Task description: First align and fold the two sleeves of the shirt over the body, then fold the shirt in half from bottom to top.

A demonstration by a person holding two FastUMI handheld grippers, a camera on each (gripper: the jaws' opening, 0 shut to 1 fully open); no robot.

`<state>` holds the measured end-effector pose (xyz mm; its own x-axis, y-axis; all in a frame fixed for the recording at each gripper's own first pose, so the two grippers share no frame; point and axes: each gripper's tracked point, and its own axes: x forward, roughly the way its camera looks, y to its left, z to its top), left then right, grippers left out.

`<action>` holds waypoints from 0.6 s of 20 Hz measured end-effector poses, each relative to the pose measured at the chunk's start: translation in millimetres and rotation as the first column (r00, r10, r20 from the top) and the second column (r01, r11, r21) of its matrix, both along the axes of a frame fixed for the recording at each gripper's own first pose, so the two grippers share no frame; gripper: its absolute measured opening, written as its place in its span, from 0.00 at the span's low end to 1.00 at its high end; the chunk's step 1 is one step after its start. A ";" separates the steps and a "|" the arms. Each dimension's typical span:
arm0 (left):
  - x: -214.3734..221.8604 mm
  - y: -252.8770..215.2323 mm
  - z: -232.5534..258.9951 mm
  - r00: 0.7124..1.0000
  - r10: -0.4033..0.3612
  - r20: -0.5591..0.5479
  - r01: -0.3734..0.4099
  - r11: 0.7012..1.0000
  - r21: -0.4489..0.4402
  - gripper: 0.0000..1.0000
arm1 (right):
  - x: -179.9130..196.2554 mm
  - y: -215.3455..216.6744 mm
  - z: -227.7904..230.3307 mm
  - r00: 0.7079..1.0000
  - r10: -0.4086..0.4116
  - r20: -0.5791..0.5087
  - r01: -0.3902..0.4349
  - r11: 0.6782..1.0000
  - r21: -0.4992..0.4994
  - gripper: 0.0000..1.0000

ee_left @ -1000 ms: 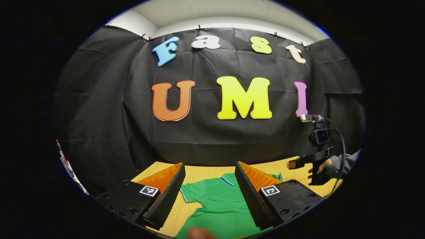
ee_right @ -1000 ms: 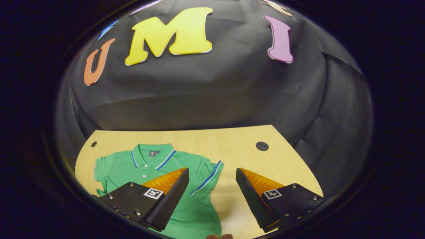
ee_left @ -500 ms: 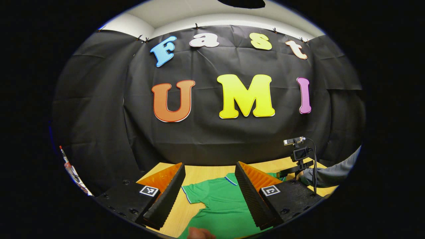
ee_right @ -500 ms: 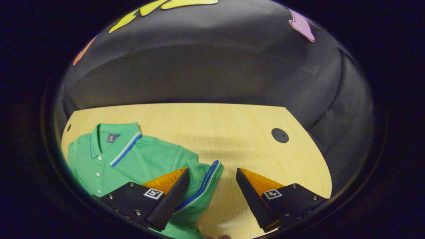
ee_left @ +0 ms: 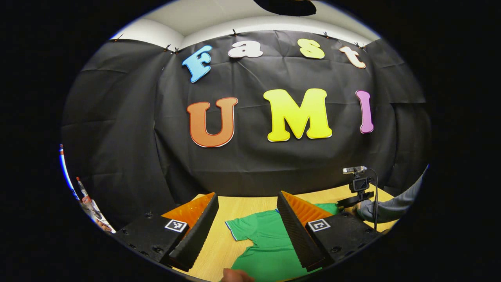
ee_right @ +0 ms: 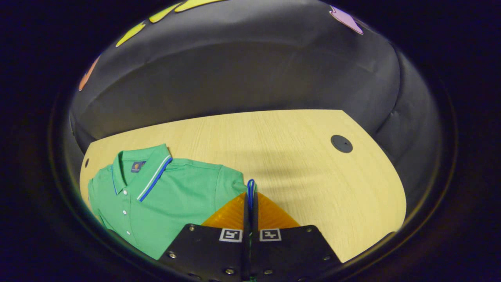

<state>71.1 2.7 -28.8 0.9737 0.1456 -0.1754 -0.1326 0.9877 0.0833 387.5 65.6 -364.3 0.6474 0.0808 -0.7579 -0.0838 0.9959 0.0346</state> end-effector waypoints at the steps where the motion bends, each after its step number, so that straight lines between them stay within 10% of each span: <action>1: -0.8 1.2 0.2 1.000 0.001 0.000 -0.001 1.000 -0.001 0.96 | 0.7 0.4 -0.9 1.000 -0.002 0.005 0.002 1.000 -0.012 0.01; 12: -0.2 3.8 6.3 1.000 0.006 0.025 -0.006 1.000 -0.013 0.96 | -7.7 30.7 54.8 0.992 0.082 0.098 -0.084 0.996 0.019 0.01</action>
